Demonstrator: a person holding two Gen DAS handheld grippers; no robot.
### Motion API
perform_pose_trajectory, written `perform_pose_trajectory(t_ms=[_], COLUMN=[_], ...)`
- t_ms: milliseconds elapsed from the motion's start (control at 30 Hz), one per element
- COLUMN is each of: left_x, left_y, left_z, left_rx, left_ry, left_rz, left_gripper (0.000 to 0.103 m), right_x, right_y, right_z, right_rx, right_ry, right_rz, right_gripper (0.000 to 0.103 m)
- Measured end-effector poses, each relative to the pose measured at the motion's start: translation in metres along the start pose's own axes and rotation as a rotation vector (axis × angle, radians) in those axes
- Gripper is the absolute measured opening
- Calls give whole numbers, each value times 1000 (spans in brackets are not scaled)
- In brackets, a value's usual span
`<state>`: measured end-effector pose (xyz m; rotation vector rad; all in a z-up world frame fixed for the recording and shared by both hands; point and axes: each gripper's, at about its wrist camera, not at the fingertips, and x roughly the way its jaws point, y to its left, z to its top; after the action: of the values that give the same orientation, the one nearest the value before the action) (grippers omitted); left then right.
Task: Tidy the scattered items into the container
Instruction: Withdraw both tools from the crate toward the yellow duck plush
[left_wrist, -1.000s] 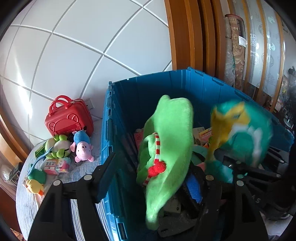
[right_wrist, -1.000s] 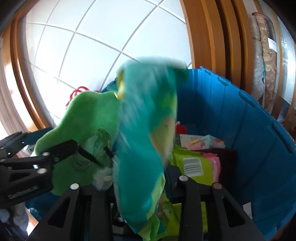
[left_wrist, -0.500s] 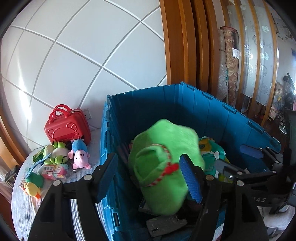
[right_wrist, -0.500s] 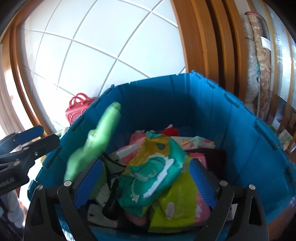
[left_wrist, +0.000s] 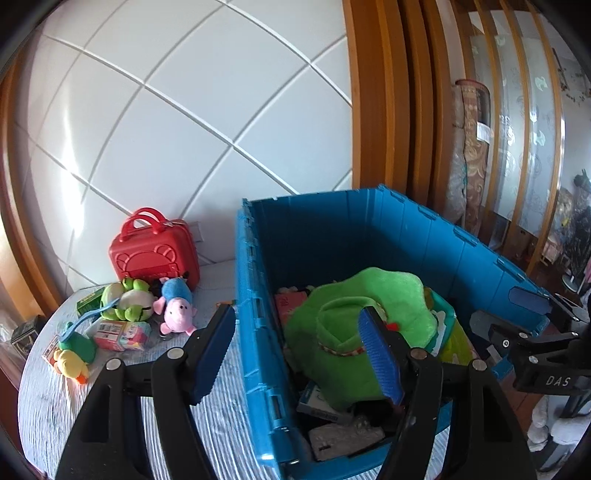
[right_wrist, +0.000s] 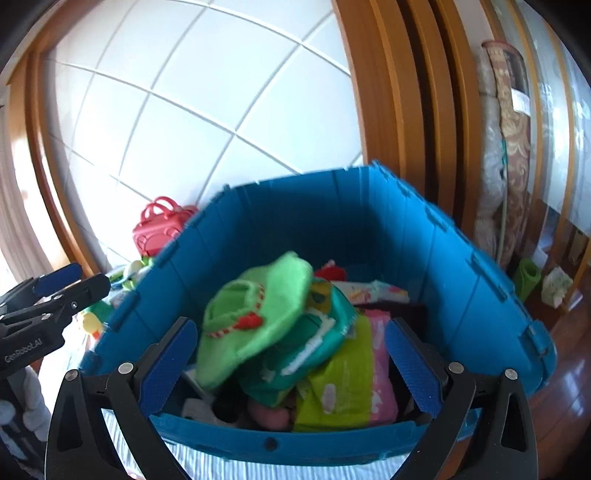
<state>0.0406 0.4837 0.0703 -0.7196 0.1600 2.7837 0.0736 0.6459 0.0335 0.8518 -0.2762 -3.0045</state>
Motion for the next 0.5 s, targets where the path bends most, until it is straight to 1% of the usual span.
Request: perform_pose_trajectory(t_ms=[100, 233, 300, 333, 500], left_x=[-12, -28, -30, -31, -41], left_y=[19, 56, 81, 93, 165], left_z=[-3, -9, -13, -15, -34], left_rx=[-20, -61, -83, -94, -154], left_ry=[-25, -53, -46, -43, -40], left_rz=[42, 113, 147, 163, 189], left_gripper=[69, 70, 80, 86, 87], right_x=[-5, -2, 2, 3, 15], right_y=[22, 61, 85, 96, 166], right_z=[4, 11, 15, 16, 16], right_rx=[-33, -86, -119, -132, -203], right_ry=[-28, -46, -52, -53, -55], right_rz=[39, 108, 139, 150, 198], right_gripper=[103, 103, 103, 103, 103])
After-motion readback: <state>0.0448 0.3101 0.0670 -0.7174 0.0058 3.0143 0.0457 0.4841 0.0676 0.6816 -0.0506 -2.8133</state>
